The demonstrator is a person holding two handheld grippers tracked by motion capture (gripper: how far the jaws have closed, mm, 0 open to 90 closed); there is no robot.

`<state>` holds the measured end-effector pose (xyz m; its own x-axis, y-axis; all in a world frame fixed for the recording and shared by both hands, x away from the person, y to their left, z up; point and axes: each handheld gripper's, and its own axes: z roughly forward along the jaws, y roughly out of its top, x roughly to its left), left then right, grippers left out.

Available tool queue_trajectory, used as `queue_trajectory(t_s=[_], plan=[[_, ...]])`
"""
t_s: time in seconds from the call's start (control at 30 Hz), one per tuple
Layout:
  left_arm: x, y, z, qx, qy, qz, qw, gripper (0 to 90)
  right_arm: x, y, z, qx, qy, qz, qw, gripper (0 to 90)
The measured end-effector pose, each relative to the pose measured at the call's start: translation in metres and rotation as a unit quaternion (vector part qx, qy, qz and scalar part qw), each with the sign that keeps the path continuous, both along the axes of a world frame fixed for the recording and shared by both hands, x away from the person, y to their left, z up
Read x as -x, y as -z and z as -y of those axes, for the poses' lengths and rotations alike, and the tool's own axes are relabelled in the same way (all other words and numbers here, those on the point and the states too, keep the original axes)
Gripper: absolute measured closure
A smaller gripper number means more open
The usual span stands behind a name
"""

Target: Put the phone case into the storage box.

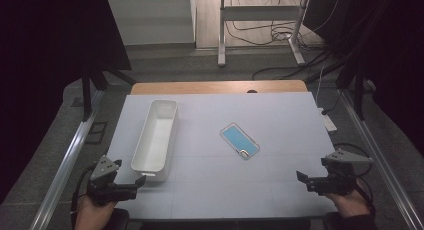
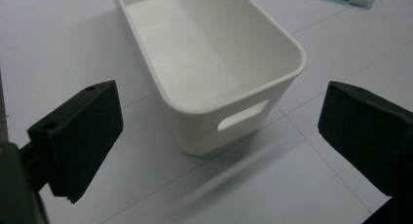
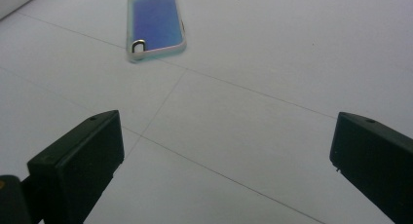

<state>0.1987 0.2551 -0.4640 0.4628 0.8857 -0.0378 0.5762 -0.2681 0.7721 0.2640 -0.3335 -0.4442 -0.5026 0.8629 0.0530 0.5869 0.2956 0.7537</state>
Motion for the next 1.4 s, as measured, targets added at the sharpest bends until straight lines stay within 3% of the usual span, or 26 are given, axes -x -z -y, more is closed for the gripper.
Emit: queue_trajectory(t_s=[0.13,0.53,1.03,1.4], plan=[[0.0,0.0,0.001,-0.005,0.004,0.0,1.0,3.4,0.0,0.0,0.0,0.001,-0.001,0.0,1.0,0.0],[0.002,0.0,-0.006,0.023,0.002,0.001,0.9997,2.6,-0.002,0.001,-0.003,0.01,-0.01,-0.006,0.9999,0.0],[0.003,-0.001,-0.006,0.022,0.009,0.006,0.9997,2.1,-0.006,0.001,-0.006,0.02,-0.022,-0.023,0.9993,0.0],[0.003,0.0,-0.007,0.029,0.01,0.007,0.9995,2.2,-0.015,-0.002,-0.015,0.02,-0.04,-0.012,0.9989,0.0]])
